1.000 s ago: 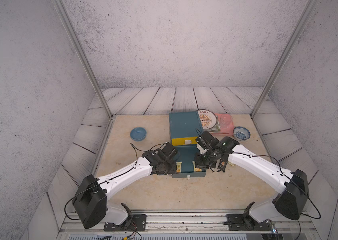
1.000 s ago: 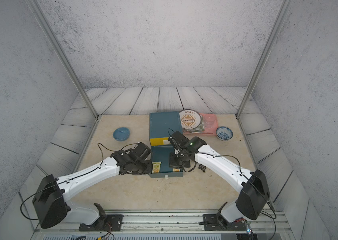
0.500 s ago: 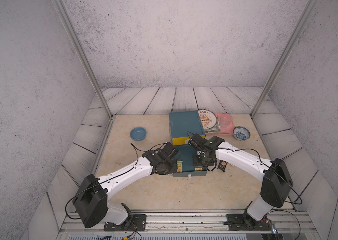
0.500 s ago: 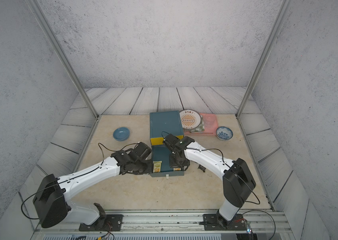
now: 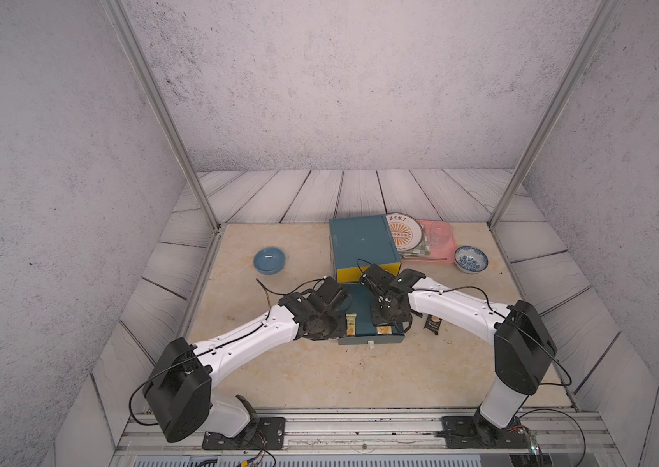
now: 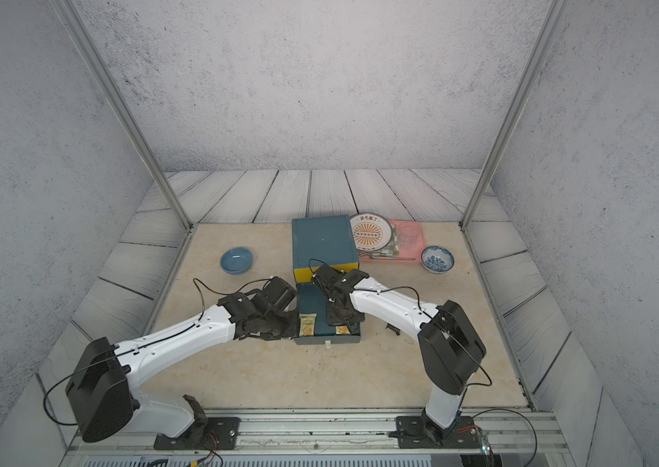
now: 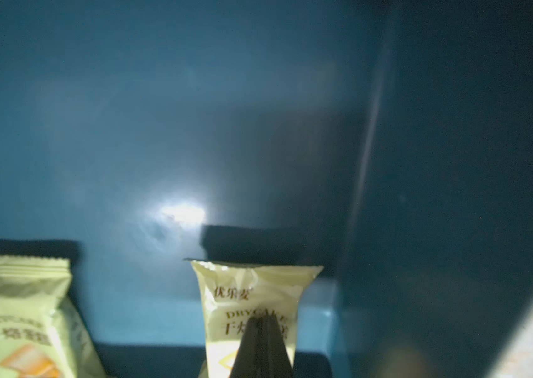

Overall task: Take the cookies out of the drawer
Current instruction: Pick up the cookie from the drawer.

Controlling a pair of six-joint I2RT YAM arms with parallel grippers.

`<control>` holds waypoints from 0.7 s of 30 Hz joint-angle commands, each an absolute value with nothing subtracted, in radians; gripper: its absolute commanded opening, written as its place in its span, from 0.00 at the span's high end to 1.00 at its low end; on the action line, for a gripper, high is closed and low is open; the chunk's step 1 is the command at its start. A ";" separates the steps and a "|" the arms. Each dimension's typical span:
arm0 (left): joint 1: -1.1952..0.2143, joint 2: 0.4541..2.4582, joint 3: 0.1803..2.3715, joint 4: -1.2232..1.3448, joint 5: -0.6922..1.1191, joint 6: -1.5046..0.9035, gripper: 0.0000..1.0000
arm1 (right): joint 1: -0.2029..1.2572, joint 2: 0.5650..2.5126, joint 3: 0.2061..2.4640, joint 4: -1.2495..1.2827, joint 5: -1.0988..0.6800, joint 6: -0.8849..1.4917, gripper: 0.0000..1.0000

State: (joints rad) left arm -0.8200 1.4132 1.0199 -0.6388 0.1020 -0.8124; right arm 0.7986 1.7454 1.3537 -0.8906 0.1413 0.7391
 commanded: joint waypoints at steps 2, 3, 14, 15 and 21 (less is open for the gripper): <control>-0.815 1.420 0.995 -0.600 0.147 -0.805 1.00 | 0.802 1.790 1.387 -0.825 0.113 0.730 1.00; -0.814 1.419 0.993 -0.600 0.146 -0.807 1.00 | 0.802 1.797 1.395 -0.825 0.103 0.730 1.00; -0.813 1.420 0.989 -0.601 0.142 -0.811 1.00 | 0.811 1.725 1.395 -0.790 0.002 0.717 0.82; -0.814 1.420 0.988 -0.602 0.141 -0.811 1.00 | 0.811 1.712 1.395 -0.796 0.004 0.718 0.79; -0.814 1.423 0.993 -0.604 0.138 -0.811 1.00 | 0.811 1.621 1.382 -0.843 0.005 0.750 0.57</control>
State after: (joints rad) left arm -0.8112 1.4128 1.0080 -0.6010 0.0978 -0.8196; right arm 0.8055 1.6737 1.3857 -0.8173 0.0223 0.7448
